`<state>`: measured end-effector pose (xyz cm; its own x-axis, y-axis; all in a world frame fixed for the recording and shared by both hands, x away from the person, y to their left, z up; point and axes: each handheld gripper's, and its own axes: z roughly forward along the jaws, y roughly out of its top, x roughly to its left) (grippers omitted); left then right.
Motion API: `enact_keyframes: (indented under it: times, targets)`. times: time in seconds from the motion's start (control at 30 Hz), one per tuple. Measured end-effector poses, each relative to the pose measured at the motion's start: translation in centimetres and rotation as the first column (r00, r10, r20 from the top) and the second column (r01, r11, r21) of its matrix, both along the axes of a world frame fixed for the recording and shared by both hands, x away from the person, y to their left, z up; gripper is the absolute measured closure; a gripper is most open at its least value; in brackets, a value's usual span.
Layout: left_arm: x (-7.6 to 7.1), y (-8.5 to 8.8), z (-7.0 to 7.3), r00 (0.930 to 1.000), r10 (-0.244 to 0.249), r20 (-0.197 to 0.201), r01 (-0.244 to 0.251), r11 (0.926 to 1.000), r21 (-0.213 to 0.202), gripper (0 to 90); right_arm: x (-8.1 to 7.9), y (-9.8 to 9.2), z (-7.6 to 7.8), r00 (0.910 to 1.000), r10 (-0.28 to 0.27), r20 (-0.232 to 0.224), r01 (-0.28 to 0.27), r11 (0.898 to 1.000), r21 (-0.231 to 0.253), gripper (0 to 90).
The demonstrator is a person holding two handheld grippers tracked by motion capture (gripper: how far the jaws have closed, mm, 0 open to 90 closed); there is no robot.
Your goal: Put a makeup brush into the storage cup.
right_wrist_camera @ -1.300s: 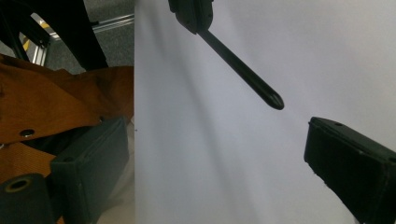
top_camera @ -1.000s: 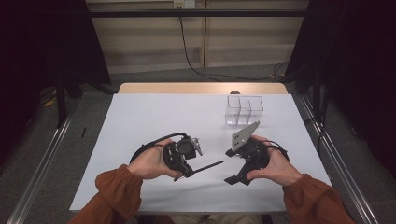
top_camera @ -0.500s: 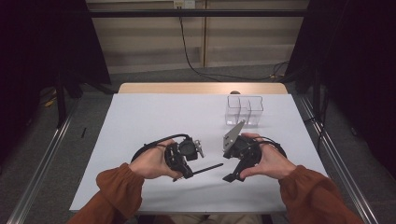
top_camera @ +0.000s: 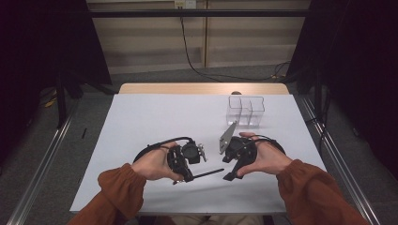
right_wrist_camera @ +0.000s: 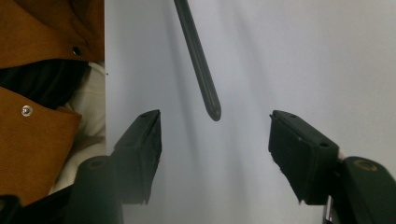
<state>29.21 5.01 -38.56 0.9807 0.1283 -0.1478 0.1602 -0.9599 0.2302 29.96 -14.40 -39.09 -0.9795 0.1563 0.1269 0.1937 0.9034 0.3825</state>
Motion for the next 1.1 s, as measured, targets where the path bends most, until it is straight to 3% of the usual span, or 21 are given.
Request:
enact_keyframes:
  times: [0.23,0.37,0.43,0.47,0.5,0.7,0.73,0.8,0.83,1.1]
  targets:
    - [0.1,-0.1,0.0,0.9998,-0.017,-0.001,0.017,0.9998,-0.001,84.2,0.1,0.3,-0.3,0.9995,0.028,-0.012,-0.028,1.000,-0.009,44.6]
    - [-0.1,-0.2,0.1,0.9999,-0.002,-0.011,0.001,0.9994,-0.036,84.2,0.0,0.5,-0.3,0.9989,0.044,-0.018,-0.045,0.999,-0.010,47.5]
    - [-0.1,-0.3,0.2,0.9996,-0.022,-0.018,0.021,0.9993,-0.029,84.2,-0.1,0.6,-0.2,0.9989,0.045,-0.012,-0.045,0.999,-0.008,49.3]
    - [-0.2,-0.3,0.0,1.0000,-0.007,-0.006,0.006,0.9993,-0.038,84.2,0.0,0.6,-0.2,0.9988,0.047,-0.009,-0.047,0.999,-0.004,51.0]
    - [-0.1,-0.3,0.0,0.9996,-0.016,-0.021,0.016,0.9994,-0.030,84.2,0.0,0.7,-0.1,0.9985,0.052,-0.013,-0.052,0.999,-0.003,52.4]
    - [-0.2,-0.5,-0.2,0.9995,-0.030,-0.012,0.030,0.9994,-0.017,84.2,0.0,0.8,-0.1,0.9972,0.074,-0.011,-0.074,0.997,-0.007,56.5]
    - [-0.3,-0.5,-0.3,0.9994,-0.018,-0.030,0.017,0.9996,-0.024,84.2,0.0,0.8,-0.1,0.9971,0.075,-0.012,-0.075,0.997,-0.005,57.3]
    - [-0.2,-0.6,-0.3,0.9992,-0.037,-0.011,0.037,0.9993,-0.011,84.2,0.0,0.9,-0.2,0.9967,0.081,-0.012,-0.081,0.997,-0.007,58.3]
    - [-0.3,-0.5,-0.4,0.9997,-0.022,-0.005,0.022,0.9996,-0.016,84.2,0.0,1.0,-0.2,0.9962,0.086,-0.013,-0.086,0.996,-0.005,58.9]
    - [-0.3,-0.7,-0.5,0.9988,-0.049,-0.011,0.048,0.9987,-0.017,84.2,-0.1,1.3,-0.4,0.9951,0.094,-0.033,-0.095,0.995,-0.034,67.8]
